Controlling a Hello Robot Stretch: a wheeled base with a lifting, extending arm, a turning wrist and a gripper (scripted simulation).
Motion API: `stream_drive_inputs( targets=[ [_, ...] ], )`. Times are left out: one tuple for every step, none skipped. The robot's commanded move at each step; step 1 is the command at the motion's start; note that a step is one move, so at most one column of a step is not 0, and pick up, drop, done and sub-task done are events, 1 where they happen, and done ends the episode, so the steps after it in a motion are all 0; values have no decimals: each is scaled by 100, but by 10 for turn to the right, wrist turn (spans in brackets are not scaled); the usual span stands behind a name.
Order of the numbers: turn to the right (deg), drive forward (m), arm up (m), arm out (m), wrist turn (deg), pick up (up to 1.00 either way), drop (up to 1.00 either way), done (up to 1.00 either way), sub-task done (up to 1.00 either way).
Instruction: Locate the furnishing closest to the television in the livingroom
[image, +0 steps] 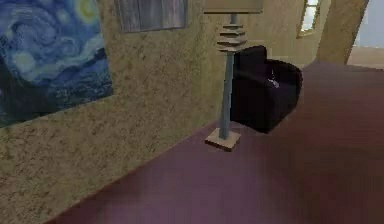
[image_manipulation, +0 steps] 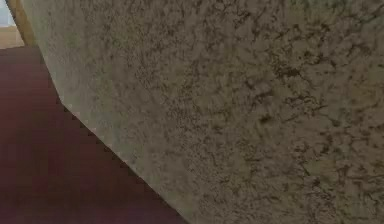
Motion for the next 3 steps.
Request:
stream_drive_inputs(
  targets=[
    [450, 0, 0, 0, 0, 0, 0, 0, 0],
    [0, 100, 0, 0, 0, 0, 0, 0, 0],
    [0, 100, 0, 0, 0, 0, 0, 0, 0]
  ],
)
